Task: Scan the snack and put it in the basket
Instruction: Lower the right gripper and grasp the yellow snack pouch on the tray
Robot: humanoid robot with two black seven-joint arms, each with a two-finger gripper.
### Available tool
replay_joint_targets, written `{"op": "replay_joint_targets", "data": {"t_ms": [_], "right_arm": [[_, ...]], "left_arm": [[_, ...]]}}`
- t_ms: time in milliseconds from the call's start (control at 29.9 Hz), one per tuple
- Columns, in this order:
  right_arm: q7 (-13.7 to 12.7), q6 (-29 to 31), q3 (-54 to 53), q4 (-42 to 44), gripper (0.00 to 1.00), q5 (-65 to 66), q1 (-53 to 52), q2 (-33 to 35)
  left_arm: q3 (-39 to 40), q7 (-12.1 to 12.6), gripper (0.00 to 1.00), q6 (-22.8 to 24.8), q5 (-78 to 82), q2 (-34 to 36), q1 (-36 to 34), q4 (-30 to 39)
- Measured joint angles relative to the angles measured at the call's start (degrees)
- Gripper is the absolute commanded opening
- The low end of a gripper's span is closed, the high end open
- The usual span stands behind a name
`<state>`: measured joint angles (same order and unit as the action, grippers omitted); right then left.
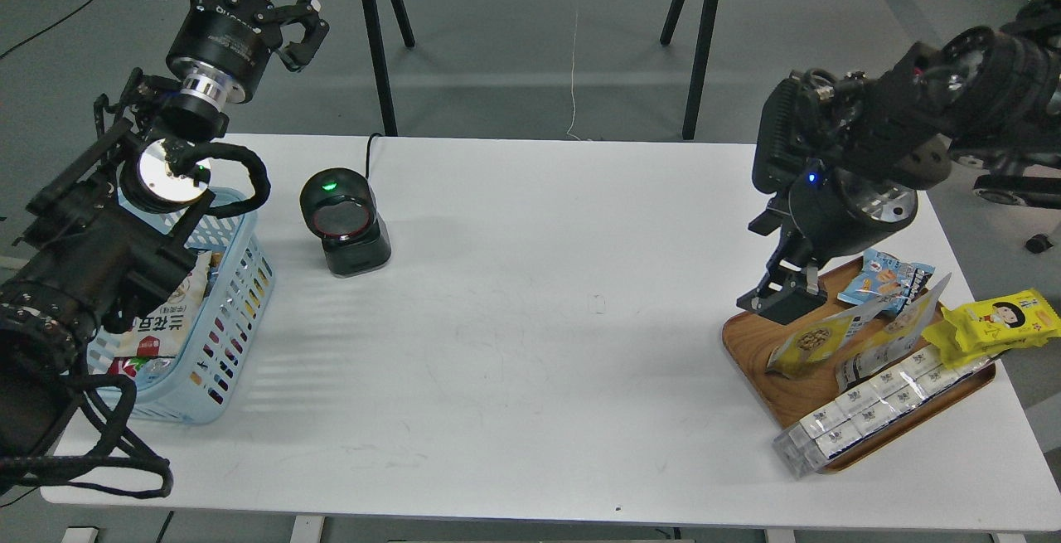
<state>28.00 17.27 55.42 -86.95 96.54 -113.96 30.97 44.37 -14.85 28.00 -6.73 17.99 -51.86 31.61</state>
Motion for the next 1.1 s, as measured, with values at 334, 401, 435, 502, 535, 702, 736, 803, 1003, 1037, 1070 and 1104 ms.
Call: {"op": "replay_joint_targets", "data": {"t_ms": [334,401,435,502,535,702,736,803,1003,1037,1070,1104], "right_arm": [[0.0,-1.71,2.05,1.05,0.79,7.81,6.66,0.97],[0.0,-1.71,2.06,1.89,0.76,8.86,7.83,1.2],[-0.01,-1.73,2.06,2.64,0.76,9.66,8.5,1.39],[0.0,-2.08,2.07,4.48,0.73,11.04,9.86,1.69],[-0.01,-2.45,2.07,5.54,0.71,11.57,10.62,1.75],[0.0,-3.9,1.88,9.15,0.6,12.33,12.83,1.8],[0.0,-4.0,1.83,9.47,0.57,12.34,12.98,1.78],[0.0,-4.06,1.81,9.81,0.56,12.41,13.12,1.76],[0.0,-4.08,2.23,10.71,0.37,13.06,13.31,2.04],[0.0,-4.06,2.38,10.83,0.35,13.51,13.32,2.23],[0.0,-4.03,2.49,10.91,0.32,13.93,13.33,2.48],[0.0,-4.02,2.53,10.94,0.26,14.18,13.33,2.67]], "left_arm": [[-0.02,0.03,1.0,0.0,0.05,-0.21,0.02,-0.22],[-0.06,0.03,1.0,0.0,0.05,-0.21,0.15,-0.23],[-0.08,0.03,1.0,0.0,0.05,-0.21,0.16,-0.23],[-0.14,0.02,1.0,0.0,0.06,-0.18,0.17,-0.23],[-0.15,0.02,1.0,0.0,0.05,-0.16,0.17,-0.23],[-0.17,0.01,1.0,0.0,0.1,-0.09,0.18,-0.3],[-0.17,0.0,1.0,0.0,0.11,-0.09,0.17,-0.31],[-0.17,0.0,1.0,0.0,0.12,-0.15,0.17,-0.32],[-0.17,0.0,1.0,0.0,0.14,-0.73,0.01,-0.32],[-0.17,-0.01,1.0,0.0,0.14,-0.78,0.01,-0.32],[-0.17,-0.01,1.0,0.0,0.14,-0.81,0.01,-0.32],[-0.17,-0.01,1.0,0.0,0.14,-0.83,0.01,-0.32]]}}
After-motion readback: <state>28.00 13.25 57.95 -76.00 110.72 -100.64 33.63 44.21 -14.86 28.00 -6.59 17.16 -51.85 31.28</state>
